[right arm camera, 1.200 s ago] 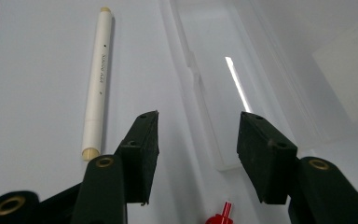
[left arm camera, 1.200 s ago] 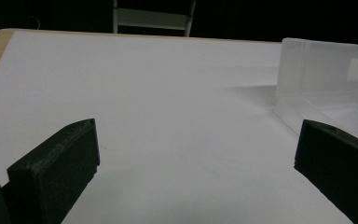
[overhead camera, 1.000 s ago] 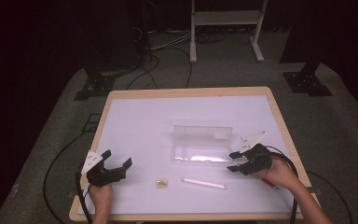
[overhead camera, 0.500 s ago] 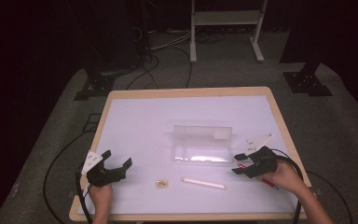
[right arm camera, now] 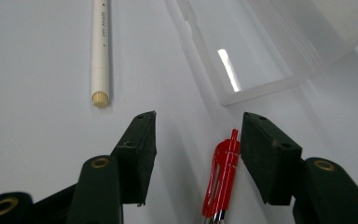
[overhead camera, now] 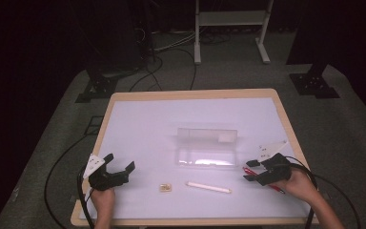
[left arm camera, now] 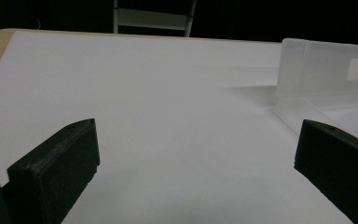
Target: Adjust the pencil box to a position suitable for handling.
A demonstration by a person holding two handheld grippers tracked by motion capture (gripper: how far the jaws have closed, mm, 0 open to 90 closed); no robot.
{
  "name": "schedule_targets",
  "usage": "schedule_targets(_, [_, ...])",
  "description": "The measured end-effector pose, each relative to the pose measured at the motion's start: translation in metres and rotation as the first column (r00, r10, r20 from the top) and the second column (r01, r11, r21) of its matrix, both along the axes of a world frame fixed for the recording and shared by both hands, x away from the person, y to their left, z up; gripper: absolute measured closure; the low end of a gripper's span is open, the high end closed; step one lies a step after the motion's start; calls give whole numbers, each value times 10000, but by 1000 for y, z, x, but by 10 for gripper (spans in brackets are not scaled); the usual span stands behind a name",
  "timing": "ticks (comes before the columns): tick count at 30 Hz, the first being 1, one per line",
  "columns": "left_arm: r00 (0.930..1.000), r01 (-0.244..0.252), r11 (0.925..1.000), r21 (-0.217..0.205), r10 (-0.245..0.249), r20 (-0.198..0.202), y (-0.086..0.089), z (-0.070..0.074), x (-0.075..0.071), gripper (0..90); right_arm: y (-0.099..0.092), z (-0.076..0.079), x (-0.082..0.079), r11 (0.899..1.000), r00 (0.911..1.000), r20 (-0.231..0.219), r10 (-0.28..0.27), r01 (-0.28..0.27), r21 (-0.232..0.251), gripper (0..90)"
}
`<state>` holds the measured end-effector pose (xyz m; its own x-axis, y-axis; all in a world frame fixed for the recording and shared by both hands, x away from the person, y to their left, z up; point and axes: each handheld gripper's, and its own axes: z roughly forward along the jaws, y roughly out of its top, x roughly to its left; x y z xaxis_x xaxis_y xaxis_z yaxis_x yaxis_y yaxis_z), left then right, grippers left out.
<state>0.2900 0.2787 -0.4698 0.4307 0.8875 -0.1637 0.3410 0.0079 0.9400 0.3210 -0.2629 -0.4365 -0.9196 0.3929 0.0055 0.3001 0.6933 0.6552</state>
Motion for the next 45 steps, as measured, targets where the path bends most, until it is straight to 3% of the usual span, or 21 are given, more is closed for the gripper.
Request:
schedule_targets(20, [10000, -18, 10000, 46, 18, -13, 0, 0, 0, 0, -26, -9, -11, 9985, 9986, -4, -529, 529, -105, 480])
schedule_targets(45, [10000, -18, 10000, 44, 18, -29, 0, 0, 0, 0, -43, -26, -23, 9954, 9954, 241, -929, 934, -206, 627])
